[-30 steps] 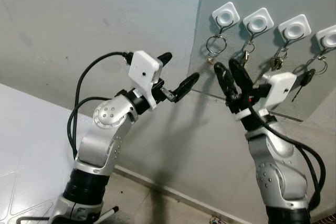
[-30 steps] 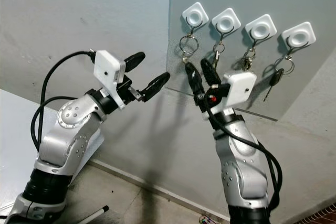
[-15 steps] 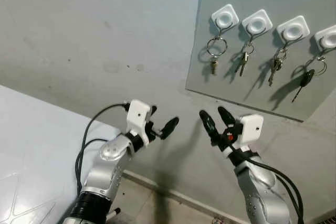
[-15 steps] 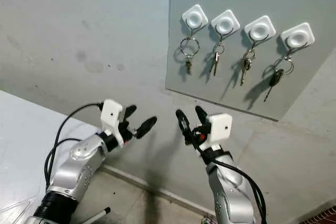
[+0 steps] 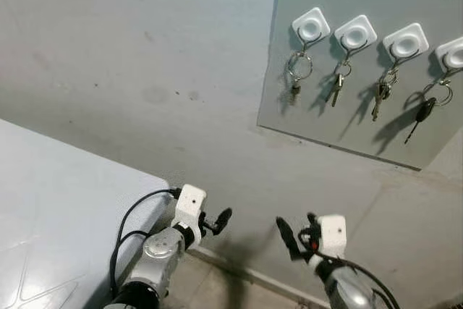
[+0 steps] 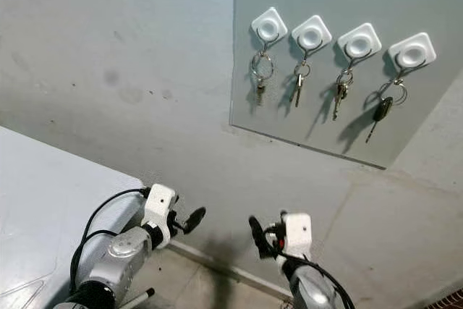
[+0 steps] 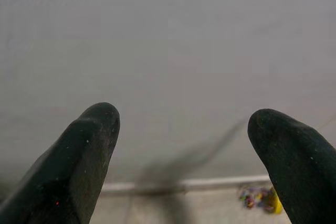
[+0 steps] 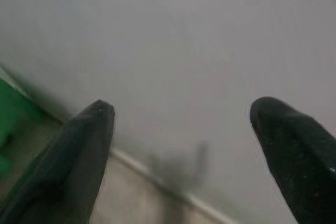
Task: Hang keys on a hook
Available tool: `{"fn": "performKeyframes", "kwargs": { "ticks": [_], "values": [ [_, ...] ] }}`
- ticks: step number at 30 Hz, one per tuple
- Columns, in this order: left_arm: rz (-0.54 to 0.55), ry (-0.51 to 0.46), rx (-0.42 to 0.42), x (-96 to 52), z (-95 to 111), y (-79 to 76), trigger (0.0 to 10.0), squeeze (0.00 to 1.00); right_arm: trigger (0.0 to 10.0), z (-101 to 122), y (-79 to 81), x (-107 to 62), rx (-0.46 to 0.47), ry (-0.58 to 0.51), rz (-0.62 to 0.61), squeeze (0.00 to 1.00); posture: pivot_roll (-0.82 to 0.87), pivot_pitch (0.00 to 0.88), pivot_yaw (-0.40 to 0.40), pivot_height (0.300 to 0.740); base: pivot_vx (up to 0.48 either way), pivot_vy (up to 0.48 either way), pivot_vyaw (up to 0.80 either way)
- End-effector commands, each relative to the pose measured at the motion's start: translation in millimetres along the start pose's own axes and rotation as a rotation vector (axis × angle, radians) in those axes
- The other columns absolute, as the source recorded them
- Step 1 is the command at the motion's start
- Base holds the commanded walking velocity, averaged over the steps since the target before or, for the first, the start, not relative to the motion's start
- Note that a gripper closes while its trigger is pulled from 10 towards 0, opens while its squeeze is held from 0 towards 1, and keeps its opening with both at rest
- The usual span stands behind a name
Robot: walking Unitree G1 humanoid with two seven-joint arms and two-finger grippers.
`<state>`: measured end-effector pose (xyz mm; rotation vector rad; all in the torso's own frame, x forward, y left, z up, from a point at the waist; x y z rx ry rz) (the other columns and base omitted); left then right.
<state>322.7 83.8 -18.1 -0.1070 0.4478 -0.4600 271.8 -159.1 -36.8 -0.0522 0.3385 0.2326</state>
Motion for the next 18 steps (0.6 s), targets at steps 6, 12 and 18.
{"fn": "performKeyframes", "kwargs": {
  "ticks": [6,12,18],
  "values": [
    [0.082,0.155,0.033,-6.5,-40.6,5.7,10.0,0.00,10.0,-55.4,-19.0,-21.2,-0.007,0.217,-0.115,1.00,-0.03,0.000,0.007,0.740,0.000,0.000,0.00],
    [0.188,0.314,-0.004,-29.1,-85.4,20.4,10.0,0.00,10.0,-111.0,-23.3,-61.7,0.003,0.458,-0.170,1.00,-0.03,0.000,0.010,0.740,0.000,0.000,0.00],
    [0.246,0.414,-0.050,-51.0,-117.1,27.5,10.0,0.00,10.0,-142.0,-22.1,-92.7,0.058,0.602,-0.226,1.00,-0.03,0.000,0.011,0.740,0.000,0.000,0.00]
  ]
}}
Point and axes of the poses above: a point about 5 cm out from each wrist's last joint towards the gripper, its own x axis pointing out of the wrist towards the gripper, its own z axis along the axis of the wrist's last joint, y = z × x, the point moved 5 cm from there along x, pointing out of the wrist towards the gripper, and after that the axes turned 8 degrees about -x, right-handed, at the moved point
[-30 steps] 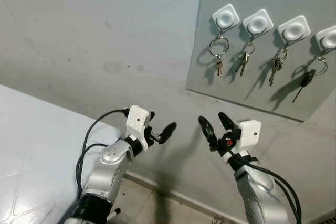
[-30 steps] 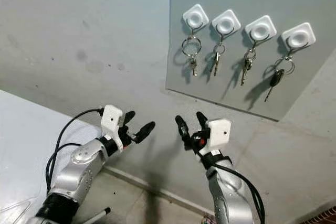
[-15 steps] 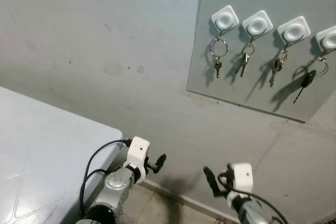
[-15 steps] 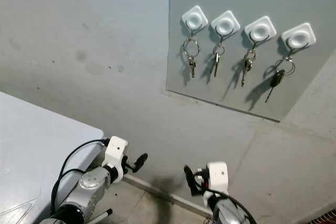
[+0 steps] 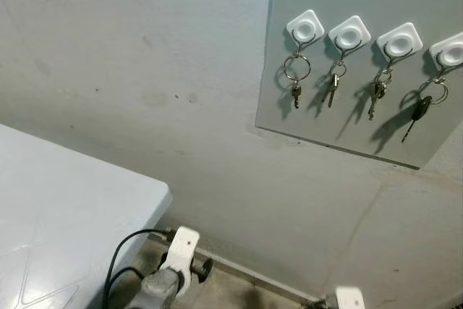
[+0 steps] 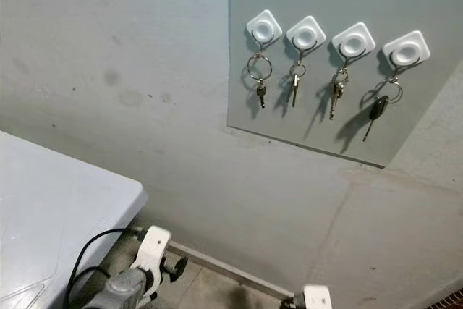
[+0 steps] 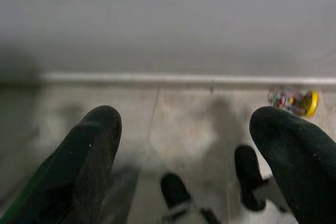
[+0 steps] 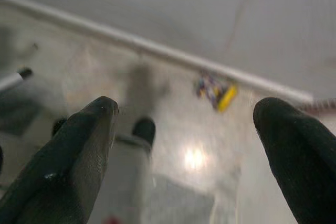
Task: Hang keys on a hook
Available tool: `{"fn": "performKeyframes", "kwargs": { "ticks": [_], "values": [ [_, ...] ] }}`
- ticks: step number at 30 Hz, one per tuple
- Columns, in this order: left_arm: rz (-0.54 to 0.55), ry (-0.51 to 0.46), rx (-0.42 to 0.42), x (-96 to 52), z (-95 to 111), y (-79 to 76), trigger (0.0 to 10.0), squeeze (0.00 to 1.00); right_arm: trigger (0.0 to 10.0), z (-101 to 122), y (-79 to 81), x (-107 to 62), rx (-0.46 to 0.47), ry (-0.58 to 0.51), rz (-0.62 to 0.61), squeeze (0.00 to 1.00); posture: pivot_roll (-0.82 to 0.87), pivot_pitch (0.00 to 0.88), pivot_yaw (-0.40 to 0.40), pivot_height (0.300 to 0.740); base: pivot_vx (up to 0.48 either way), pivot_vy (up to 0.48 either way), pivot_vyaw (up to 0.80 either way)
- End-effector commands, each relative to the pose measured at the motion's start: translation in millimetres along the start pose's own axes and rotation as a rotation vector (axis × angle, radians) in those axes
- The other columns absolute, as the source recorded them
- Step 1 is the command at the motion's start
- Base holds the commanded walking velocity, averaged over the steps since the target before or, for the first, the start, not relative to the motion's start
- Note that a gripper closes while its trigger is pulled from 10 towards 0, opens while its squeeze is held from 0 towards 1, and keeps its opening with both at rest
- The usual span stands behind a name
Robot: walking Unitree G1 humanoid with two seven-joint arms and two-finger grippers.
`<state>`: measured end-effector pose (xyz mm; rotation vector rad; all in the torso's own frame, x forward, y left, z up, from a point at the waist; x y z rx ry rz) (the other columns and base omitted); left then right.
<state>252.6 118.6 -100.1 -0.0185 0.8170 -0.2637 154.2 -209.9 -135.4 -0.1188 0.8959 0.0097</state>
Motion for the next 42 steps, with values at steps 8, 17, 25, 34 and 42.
{"fn": "performKeyframes", "kwargs": {
  "ticks": [8,17,25,34,42],
  "values": [
    [0.098,0.122,-0.045,-17.3,-49.0,29.0,10.0,0.00,10.0,-20.6,-0.6,-5.2,0.094,0.071,-0.042,1.00,-0.04,0.000,0.014,0.740,0.000,0.000,0.00],
    [0.105,0.103,-0.064,-15.7,-43.0,30.2,10.0,0.00,10.0,-24.7,4.0,-5.2,0.099,0.099,-0.016,0.00,-0.03,0.000,0.005,0.740,0.000,0.000,0.00],
    [0.103,0.090,-0.063,-13.0,-36.6,27.5,10.0,0.00,10.0,-26.9,2.4,-5.5,0.104,0.115,-0.025,0.00,-0.04,0.000,0.004,0.740,0.000,0.000,0.00],
    [0.101,0.100,-0.060,-13.4,-40.0,25.7,10.0,0.00,10.0,-32.1,3.2,-7.4,0.115,0.131,-0.026,0.00,-0.04,0.000,0.004,0.740,0.000,0.000,-0.45],
    [0.104,0.104,-0.061,-14.3,-42.0,26.8,10.0,0.00,10.0,-35.5,3.1,-8.6,0.114,0.143,-0.025,0.00,-0.04,0.000,0.000,0.740,0.000,0.000,-0.74]
  ]
}}
Point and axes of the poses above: a point about 5 cm out from each wrist's last joint towards the gripper, its own x axis pointing out of the wrist towards the gripper, its own z axis along the axis of the wrist's last joint, y = z × x, the point moved 5 cm from there along x, pointing out of the wrist towards the gripper, and after that the axes turned 8 degrees about -x, right-handed, at the moved point
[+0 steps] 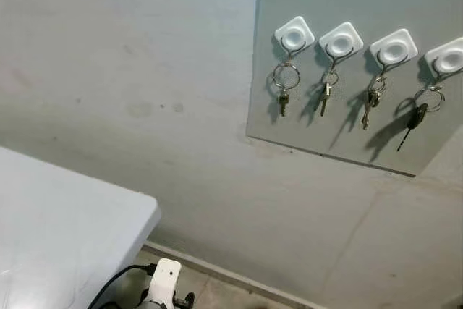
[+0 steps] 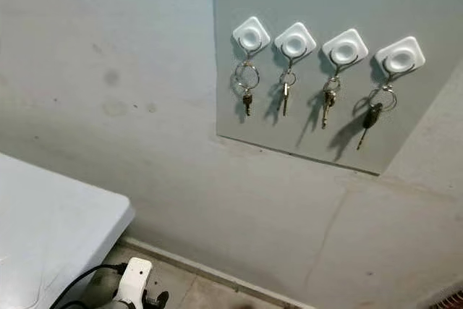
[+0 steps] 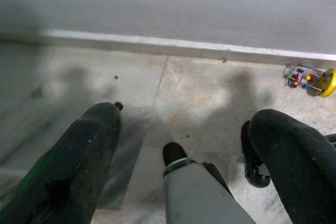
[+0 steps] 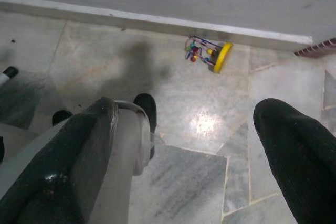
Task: Hang keys on a hook
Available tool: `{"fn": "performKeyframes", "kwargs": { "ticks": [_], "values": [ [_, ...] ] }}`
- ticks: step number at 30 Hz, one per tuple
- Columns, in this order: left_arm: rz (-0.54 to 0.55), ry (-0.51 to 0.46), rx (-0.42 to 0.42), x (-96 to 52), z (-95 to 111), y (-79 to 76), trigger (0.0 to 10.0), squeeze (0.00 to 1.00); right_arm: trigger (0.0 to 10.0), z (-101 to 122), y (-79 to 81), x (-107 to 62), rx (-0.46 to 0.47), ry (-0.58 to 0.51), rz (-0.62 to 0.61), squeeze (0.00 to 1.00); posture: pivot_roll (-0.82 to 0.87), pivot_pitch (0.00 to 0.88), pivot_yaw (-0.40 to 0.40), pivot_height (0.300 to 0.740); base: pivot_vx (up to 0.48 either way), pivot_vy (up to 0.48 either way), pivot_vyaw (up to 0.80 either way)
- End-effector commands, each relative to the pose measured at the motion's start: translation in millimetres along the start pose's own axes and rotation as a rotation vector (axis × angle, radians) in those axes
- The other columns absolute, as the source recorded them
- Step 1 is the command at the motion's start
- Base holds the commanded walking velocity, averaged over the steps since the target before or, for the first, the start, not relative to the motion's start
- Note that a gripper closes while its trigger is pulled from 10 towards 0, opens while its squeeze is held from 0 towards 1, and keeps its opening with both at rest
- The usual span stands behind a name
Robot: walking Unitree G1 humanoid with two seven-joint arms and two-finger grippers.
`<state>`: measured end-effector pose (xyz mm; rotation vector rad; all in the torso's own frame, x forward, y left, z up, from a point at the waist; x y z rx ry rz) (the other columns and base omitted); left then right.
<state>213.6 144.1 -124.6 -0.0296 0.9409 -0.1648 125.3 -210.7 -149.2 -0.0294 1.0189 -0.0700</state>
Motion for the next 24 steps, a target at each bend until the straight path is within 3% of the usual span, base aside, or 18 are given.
{"fn": "performKeyframes", "kwargs": {
  "ticks": [1,10,24],
  "values": [
    [0.025,-0.013,-0.001,-0.3,5.3,8.0,10.0,0.00,10.0,-4.7,0.2,-0.8,0.001,0.018,-0.001,0.00,-0.03,0.000,-0.001,0.740,0.000,0.000,-0.74],
    [0.020,0.008,0.025,-0.9,0.6,8.1,10.0,0.00,10.0,-6.2,-0.1,-1.2,-0.007,0.024,-0.001,0.00,-0.03,0.000,-0.003,0.740,0.000,0.000,-0.73],
    [0.011,0.018,-0.008,-1.5,-4.4,6.5,10.0,0.00,10.0,-15.4,-0.2,-3.9,-0.012,0.047,-0.001,0.00,-0.03,0.000,-0.007,0.740,0.000,0.000,-0.73]
  ]
}}
Point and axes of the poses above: a point about 5 cm out from each wrist's last joint towards the gripper, its own x axis pointing out of the wrist towards the gripper, its own z axis along the axis of the wrist's last joint, y = z × x, the point moved 5 cm from there along x, pointing out of the wrist towards the gripper, and after that the axes turned 8 degrees about -x, right-handed, at the moved point
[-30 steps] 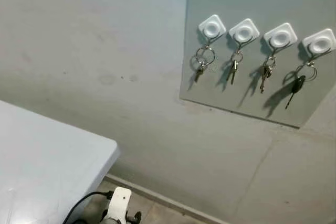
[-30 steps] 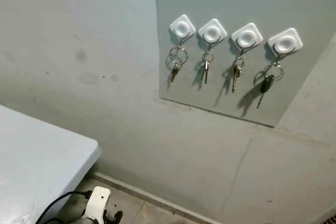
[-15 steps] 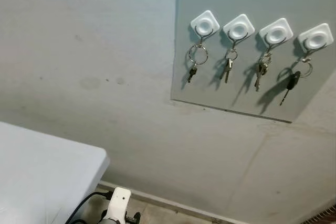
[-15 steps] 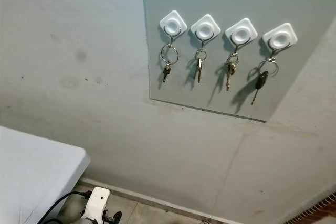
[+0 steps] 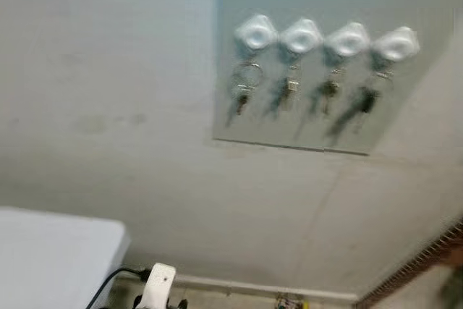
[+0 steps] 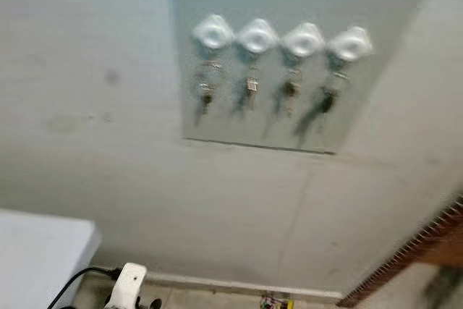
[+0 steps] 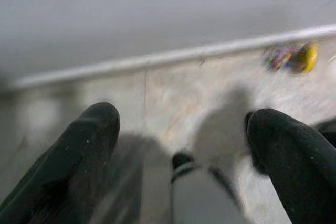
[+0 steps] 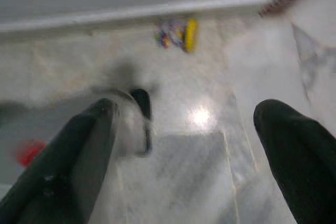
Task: Hang keys on a hook
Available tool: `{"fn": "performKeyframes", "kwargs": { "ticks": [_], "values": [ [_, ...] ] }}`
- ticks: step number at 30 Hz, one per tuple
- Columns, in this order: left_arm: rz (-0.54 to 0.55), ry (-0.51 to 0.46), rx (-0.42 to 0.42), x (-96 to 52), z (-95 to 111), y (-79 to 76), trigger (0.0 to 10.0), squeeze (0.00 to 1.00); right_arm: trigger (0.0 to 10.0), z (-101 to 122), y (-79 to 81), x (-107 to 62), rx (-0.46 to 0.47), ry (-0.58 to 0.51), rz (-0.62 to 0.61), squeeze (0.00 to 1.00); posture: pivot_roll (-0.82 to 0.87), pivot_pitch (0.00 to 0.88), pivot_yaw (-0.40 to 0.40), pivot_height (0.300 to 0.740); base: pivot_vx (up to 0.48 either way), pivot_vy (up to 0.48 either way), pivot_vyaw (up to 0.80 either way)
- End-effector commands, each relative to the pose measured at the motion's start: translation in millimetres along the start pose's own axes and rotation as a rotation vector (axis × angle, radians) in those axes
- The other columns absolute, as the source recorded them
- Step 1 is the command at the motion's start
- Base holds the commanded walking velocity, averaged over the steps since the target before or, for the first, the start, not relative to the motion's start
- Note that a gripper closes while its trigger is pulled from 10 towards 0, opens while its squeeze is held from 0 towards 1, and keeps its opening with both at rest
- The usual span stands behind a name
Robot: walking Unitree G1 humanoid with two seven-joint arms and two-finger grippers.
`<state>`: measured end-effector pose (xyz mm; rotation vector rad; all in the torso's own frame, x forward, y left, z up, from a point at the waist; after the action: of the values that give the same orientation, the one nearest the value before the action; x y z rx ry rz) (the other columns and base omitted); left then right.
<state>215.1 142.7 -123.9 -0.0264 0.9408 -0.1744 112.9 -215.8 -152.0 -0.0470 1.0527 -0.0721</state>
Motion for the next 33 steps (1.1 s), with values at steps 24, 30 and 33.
{"fn": "performKeyframes", "kwargs": {
  "ticks": [24,30,33],
  "values": [
    [0.017,0.039,-0.026,-2.2,-10.0,6.9,10.0,0.00,10.0,-11.2,5.8,-2.0,0.012,0.036,0.004,0.00,-0.04,0.000,-0.007,0.740,0.000,0.000,-0.15],
    [0.018,0.036,-0.031,-2.0,-9.2,6.9,10.0,0.00,10.0,-19.3,4.6,-4.0,0.020,0.064,0.002,0.00,-0.03,0.000,-0.008,0.740,-0.250,0.000,0.00],
    [0.018,0.033,-0.033,-1.7,-8.0,6.5,10.0,0.00,10.0,-22.2,4.7,-4.7,0.024,0.075,0.001,0.00,-0.03,0.000,-0.008,0.740,-0.285,0.000,0.00]
  ]
}}
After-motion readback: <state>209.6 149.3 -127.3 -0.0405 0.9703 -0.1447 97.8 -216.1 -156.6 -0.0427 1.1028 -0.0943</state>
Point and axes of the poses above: a point about 5 cm out from each wrist's last joint towards the gripper, its own x axis pointing out of the wrist towards the gripper, its own z axis along the axis of the wrist's last joint, y = z × x, the point moved 5 cm from there along x, pointing out of the wrist towards the gripper, and after that the axes turned 8 degrees about -x, right-handed, at the moved point
